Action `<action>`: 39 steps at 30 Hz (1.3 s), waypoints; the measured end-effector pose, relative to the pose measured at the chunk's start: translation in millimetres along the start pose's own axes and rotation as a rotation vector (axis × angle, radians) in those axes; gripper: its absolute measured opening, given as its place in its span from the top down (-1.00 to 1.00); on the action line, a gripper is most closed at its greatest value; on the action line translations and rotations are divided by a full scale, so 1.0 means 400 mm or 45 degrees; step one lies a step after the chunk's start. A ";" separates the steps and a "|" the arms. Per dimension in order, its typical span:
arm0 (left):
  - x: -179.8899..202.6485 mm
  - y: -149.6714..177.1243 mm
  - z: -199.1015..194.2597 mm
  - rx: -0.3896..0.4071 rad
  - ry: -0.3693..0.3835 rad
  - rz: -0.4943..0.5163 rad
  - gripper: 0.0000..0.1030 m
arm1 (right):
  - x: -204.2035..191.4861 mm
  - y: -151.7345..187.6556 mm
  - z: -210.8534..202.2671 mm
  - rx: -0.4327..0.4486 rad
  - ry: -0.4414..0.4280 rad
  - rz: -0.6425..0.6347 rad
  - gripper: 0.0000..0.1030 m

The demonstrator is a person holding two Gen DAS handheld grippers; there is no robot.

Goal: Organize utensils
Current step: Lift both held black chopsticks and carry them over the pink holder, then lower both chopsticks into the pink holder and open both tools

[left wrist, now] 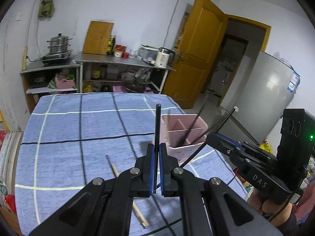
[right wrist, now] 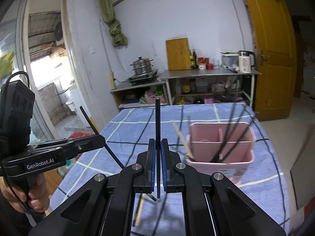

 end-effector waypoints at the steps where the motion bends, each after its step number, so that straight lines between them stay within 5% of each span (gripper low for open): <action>1: 0.011 -0.004 0.008 -0.002 0.011 0.002 0.90 | 0.012 -0.007 -0.003 0.005 0.010 0.004 0.90; 23: 0.153 -0.196 0.133 0.087 0.116 0.049 0.90 | 0.186 -0.226 -0.049 0.214 0.146 0.056 0.90; 39: 0.095 -0.118 0.276 -0.009 0.087 0.023 0.90 | 0.236 -0.098 0.079 0.076 0.183 0.076 0.90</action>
Point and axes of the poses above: each gripper's, at about its wrist camera, not at the fingertips, and z roughly the way its jaws point, x to its right, y to its underside, the point moved 9 cm from there along z, roughly the way its jaws point, and after that the axes turned 10 degrees about x, right-handed, at the moved point
